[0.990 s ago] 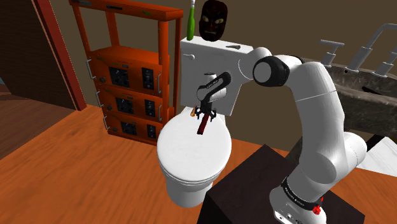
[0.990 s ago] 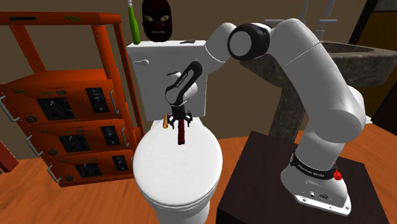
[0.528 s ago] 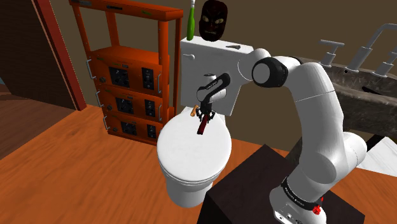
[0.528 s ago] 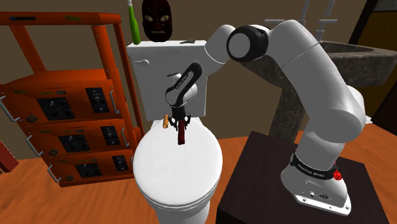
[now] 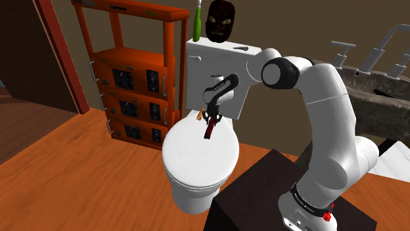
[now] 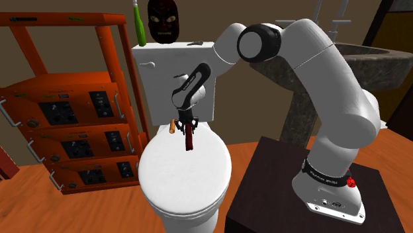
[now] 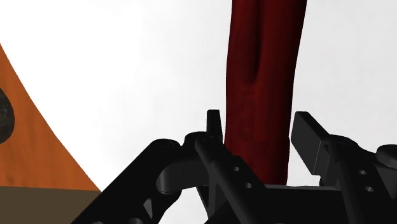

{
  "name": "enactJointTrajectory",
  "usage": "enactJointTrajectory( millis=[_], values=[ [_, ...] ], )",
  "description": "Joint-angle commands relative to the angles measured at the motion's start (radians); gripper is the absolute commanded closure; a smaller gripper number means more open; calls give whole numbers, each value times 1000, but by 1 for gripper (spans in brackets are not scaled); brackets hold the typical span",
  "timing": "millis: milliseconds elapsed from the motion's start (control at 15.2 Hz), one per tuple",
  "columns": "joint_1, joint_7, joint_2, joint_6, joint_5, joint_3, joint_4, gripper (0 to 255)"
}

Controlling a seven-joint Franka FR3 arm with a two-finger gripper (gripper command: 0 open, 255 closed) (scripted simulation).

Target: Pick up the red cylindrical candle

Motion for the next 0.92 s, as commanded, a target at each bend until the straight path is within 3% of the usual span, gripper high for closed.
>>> enactJointTrajectory(
  millis=[0, 858],
  values=[
    [-1, -2, -19, -14, 1, 1, -5, 255],
    [-4, -6, -130, -104, 6, 5, -26, 255]
  ],
)
